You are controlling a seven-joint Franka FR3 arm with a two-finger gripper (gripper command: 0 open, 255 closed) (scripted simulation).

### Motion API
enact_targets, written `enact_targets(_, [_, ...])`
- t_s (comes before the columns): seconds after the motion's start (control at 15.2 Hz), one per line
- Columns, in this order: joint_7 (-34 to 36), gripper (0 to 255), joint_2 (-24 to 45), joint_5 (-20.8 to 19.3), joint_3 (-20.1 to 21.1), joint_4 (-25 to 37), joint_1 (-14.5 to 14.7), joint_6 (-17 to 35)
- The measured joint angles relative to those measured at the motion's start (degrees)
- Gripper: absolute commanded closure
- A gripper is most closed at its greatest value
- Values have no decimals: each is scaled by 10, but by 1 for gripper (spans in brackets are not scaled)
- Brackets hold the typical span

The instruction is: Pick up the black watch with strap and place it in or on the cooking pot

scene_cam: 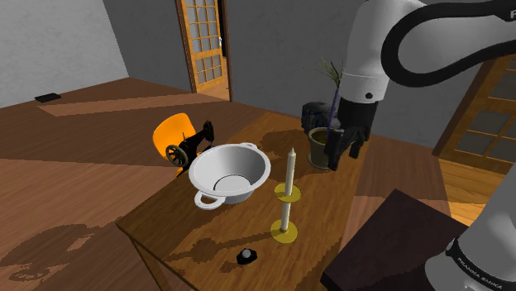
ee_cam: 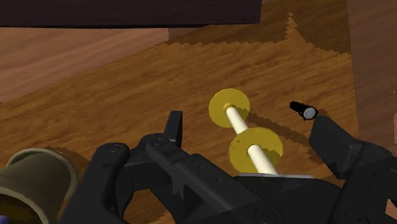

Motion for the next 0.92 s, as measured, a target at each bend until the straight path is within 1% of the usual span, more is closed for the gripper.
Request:
enact_targets(0.26, [42, 0, 66, 14, 47, -6, 7, 81])
enact_targets(0.53, [87, 0, 151, 10, 91, 5, 5, 163])
enact_targets(0.59, [101, 0, 165, 7, 101, 8, 6, 177])
enact_targets(0.79, [149, 0, 236, -16, 134, 26, 1, 233])
enact_targets(0.92, [186, 0, 283, -44, 151, 43, -3, 271])
